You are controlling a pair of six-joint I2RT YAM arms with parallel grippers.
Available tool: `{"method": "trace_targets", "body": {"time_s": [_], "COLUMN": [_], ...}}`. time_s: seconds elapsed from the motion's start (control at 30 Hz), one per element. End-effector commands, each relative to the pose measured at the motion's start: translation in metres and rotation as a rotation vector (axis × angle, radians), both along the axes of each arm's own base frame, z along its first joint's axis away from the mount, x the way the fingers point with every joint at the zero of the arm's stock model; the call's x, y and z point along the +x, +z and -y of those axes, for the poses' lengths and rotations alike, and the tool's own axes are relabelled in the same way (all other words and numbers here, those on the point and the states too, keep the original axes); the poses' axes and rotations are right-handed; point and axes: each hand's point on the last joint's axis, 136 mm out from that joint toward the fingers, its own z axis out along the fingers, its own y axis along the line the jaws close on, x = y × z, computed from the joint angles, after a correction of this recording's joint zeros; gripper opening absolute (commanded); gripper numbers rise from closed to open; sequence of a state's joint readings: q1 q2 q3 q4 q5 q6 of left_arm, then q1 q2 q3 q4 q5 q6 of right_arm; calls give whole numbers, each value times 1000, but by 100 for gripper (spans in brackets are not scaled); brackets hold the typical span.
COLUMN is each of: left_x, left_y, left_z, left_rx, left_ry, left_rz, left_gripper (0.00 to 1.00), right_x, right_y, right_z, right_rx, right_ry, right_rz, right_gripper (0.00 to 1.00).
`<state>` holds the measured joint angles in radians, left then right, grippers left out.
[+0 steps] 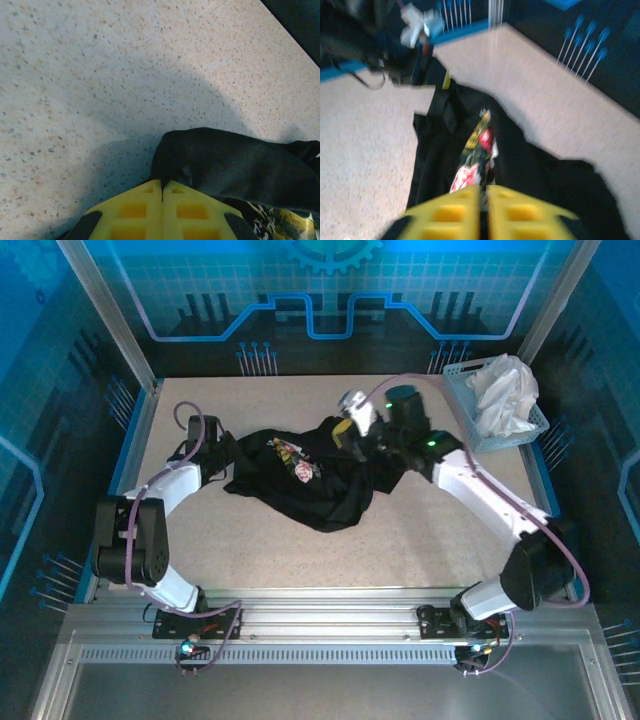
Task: Fold the inside-out t-shirt
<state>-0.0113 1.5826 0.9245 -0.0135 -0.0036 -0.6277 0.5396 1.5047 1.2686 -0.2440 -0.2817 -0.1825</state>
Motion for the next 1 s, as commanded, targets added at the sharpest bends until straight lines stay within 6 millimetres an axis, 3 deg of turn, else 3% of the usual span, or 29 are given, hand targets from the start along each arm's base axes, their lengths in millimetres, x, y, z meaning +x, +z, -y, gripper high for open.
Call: {"method": "trace_targets", "body": {"time_s": [0.0, 0.13, 0.2, 0.4, 0.5, 0.6, 0.77, 0.9, 0.97], "left_x": [6, 5, 6, 6, 6, 5, -1, -18, -25], "left_y": [15, 24, 25, 25, 25, 22, 15, 2, 2], "left_z": [10, 10, 11, 12, 12, 11, -3, -43, -46], "left_rx": [-46, -34, -35, -45, -42, -29, 3, -73, -66], "left_ry": [-29, -37, -42, -48, -51, -53, -6, 162, 174], "left_rz": [64, 84, 88, 91, 91, 85, 66, 86, 93], "left_gripper": [0, 0, 0, 0, 0, 0, 0, 0, 1], "right_x": [-7, -2, -1, 4, 10, 12, 6, -8, -15], "right_y": [-66, -104, -115, -142, -145, -131, -79, -30, -22], "right_z": [8, 19, 17, 4, -3, -8, 7, 22, 19], "right_rx": [-211, -341, -365, -397, -385, -342, -223, -35, 12], "right_ry": [-95, -164, -167, -146, -140, -132, -121, -77, -44], "right_rz": [-98, -143, -175, -243, -252, -233, -185, -157, -150], "right_gripper": [37, 62, 69, 67, 49, 25, 1, 0, 0]}}
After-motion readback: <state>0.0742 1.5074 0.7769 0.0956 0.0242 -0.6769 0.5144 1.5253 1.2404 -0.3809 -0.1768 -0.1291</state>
